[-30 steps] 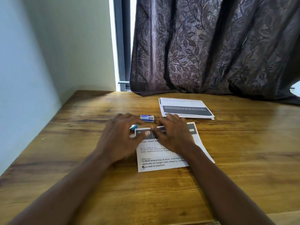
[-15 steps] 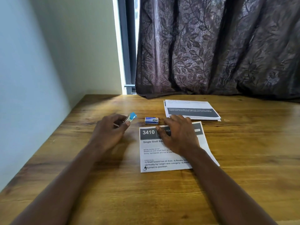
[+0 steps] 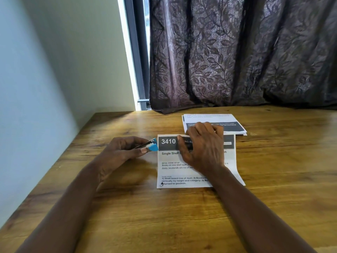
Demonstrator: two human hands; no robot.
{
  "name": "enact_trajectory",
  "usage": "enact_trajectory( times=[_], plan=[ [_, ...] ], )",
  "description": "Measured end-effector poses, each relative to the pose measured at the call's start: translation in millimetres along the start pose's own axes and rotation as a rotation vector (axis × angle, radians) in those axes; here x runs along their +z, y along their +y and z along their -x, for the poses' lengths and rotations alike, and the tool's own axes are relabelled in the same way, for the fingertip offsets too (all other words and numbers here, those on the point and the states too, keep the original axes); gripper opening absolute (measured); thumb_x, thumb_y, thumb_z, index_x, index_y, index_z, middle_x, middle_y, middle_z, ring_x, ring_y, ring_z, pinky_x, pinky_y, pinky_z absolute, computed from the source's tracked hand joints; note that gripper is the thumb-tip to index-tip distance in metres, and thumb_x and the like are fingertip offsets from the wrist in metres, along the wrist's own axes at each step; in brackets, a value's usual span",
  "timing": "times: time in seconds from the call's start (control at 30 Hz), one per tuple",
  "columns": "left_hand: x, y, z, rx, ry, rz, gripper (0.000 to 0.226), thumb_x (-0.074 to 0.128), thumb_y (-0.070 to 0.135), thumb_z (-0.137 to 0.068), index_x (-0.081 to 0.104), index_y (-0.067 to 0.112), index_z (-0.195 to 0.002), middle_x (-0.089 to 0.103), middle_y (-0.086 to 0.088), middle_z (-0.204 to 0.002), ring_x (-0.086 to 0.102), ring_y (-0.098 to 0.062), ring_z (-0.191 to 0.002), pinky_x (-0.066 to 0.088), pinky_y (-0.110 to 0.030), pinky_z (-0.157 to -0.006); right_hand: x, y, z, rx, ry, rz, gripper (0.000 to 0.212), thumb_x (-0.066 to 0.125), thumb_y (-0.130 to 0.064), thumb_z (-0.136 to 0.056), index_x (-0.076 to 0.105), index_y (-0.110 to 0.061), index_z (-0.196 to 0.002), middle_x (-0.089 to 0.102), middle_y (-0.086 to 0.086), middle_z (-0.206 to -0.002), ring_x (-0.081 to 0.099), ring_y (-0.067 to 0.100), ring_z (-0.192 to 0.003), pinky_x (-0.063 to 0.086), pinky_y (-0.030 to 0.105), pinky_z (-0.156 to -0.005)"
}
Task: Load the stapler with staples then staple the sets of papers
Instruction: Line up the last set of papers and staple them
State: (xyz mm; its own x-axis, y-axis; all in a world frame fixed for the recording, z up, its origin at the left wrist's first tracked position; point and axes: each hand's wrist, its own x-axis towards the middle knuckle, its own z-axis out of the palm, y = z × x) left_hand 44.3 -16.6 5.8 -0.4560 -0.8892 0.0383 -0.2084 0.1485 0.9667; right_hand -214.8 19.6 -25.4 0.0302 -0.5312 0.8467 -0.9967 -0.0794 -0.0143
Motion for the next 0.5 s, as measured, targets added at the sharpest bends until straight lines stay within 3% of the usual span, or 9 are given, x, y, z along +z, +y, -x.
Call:
enact_trajectory(
  times=[0.13, 0.27, 0.5],
  plan=[
    [0.3, -1.9, -0.2, 0.024, -0.018, -0.004, 0.032, 0.069, 0.019, -0.087, 0.075, 0.013, -0.118, 0.078, -0.005, -0.11, 0.069, -0.012, -0.097, 0.052, -0.026, -0.084, -0.6, -1.4, 0.2, -0.035, 0.012, 0.007, 0.035, 0.055, -0.049, -0.094, 0.062, -0.016, -0.086, 0.057, 0.003, -0.081, 0.053, 0.023, -0.081, 0.037, 0.043, -0.083],
    [-0.1, -1.6, -2.0, 0.05, -0.024, -0.037, 0.026, 0.066, 0.011, -0.094, 0.075, 0.011, -0.118, 0.079, -0.002, -0.107, 0.068, -0.004, -0.091, 0.052, -0.016, -0.076, 1.0, -2.9, -0.4, -0.046, 0.022, 0.007, 0.034, 0.056, -0.049, -0.094, 0.06, -0.016, -0.084, 0.056, 0.003, -0.081, 0.053, 0.024, -0.081, 0.039, 0.044, -0.083],
    [1.7, -3.6, -4.7, 0.085, 0.009, -0.063, 0.024, 0.071, 0.008, -0.091, 0.076, 0.01, -0.114, 0.08, -0.002, -0.104, 0.066, 0.001, -0.086, 0.049, -0.011, -0.073, 1.9, -3.3, 0.9, -0.055, 0.04, 0.008, 0.034, 0.058, -0.048, -0.093, 0.061, -0.015, -0.085, 0.058, 0.004, -0.082, 0.054, 0.024, -0.081, 0.039, 0.044, -0.084]
  ],
)
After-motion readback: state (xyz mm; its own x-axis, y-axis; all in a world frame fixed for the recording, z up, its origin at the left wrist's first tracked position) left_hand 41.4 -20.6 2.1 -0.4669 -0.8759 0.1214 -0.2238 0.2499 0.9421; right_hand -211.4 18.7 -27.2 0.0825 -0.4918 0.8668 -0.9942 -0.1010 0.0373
